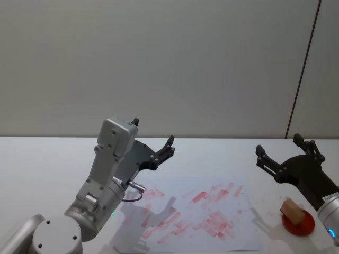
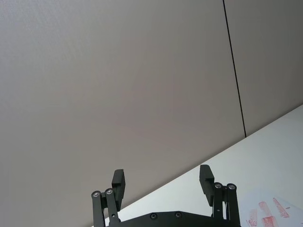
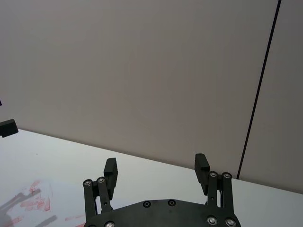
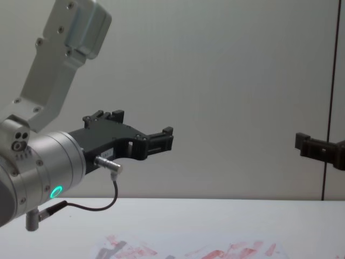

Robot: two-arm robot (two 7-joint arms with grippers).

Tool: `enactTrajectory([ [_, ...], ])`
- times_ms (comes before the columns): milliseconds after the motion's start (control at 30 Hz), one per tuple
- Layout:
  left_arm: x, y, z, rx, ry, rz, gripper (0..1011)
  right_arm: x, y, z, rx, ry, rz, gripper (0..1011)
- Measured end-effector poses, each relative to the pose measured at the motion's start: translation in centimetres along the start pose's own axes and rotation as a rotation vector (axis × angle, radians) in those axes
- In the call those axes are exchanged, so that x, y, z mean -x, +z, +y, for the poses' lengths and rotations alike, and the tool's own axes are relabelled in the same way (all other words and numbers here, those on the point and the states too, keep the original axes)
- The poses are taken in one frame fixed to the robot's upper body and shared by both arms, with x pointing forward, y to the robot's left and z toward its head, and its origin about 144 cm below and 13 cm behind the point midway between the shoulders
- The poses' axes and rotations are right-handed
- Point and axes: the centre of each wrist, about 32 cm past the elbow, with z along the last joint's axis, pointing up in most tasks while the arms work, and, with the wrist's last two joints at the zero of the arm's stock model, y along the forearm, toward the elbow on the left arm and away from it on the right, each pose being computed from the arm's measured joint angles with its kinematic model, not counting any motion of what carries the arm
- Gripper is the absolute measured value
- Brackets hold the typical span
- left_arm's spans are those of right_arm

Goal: Use the one hand to pick up the stamp and affix it onto the A4 paper.

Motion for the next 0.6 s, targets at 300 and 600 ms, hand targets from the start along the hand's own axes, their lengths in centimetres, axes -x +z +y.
enactTrajectory([
  [300, 0.00, 0.00, 0.00, 0.000, 0.000, 0.000, 1003, 0.00, 0.00, 0.00, 0.000, 0.000, 0.000, 1001],
  [600, 0.00, 0.00, 0.00, 0.000, 0.000, 0.000, 1002, 0.00, 0.00, 0.00, 0.000, 0.000, 0.000, 1001],
])
